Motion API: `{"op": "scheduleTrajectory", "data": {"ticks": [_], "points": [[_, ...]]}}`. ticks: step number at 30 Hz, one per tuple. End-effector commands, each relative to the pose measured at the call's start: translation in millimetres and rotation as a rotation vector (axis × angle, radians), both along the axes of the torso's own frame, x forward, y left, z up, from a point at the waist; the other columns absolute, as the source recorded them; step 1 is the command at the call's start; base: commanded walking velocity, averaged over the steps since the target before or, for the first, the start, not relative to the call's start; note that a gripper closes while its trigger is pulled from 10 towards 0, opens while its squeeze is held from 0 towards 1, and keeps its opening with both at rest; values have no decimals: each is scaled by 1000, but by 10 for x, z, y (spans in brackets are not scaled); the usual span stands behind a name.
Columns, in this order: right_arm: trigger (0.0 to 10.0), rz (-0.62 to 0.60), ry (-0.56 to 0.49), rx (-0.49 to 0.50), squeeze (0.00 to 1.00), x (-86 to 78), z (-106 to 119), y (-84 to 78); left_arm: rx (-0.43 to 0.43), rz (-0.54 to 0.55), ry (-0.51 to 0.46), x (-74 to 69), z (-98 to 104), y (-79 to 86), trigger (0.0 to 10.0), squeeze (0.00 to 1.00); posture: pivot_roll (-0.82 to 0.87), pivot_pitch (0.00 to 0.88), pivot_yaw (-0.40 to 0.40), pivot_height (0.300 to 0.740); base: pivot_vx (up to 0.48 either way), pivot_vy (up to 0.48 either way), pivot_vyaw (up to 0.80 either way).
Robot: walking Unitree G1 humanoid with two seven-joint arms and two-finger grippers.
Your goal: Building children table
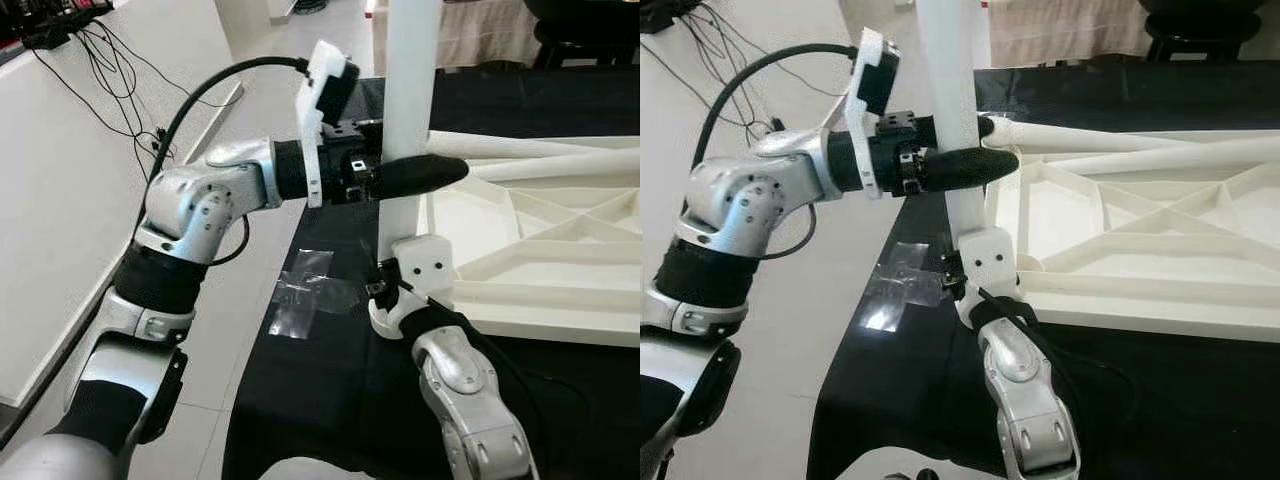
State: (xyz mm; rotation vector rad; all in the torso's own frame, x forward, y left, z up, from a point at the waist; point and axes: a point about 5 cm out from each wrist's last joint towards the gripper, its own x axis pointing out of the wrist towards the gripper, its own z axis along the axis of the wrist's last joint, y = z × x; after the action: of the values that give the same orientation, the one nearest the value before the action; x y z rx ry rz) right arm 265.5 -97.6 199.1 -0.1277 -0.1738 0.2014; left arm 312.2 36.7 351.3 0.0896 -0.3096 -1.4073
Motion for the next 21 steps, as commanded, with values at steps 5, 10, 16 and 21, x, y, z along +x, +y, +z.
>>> {"op": "scheduleTrajectory", "data": {"ticks": [5, 10, 16, 21], "points": [[10000, 13, 65, 30, 0, 29, -118, 31, 9, 19, -53, -12, 11, -7, 0, 0, 33, 174, 175, 740, 0, 0, 0], [10000, 21, 62, 27, 0, 51, -105, 36, -16, -1, -49, -20, 16, -54, 0, 0, 28, 169, 173, 740, 0, 0, 0], [10000, 102, 28, -14, 1000, 108, -28, 49, -41, -6, -54, -38, 30, -76, 0, 0, 19, 164, 171, 740, 0, 0, 0], [10000, 212, 13, -5, 1000, 219, 99, 14, -51, -8, -61, -48, 35, -89, 0, 0, 14, 162, 170, 740, 0, 0, 0]]}}
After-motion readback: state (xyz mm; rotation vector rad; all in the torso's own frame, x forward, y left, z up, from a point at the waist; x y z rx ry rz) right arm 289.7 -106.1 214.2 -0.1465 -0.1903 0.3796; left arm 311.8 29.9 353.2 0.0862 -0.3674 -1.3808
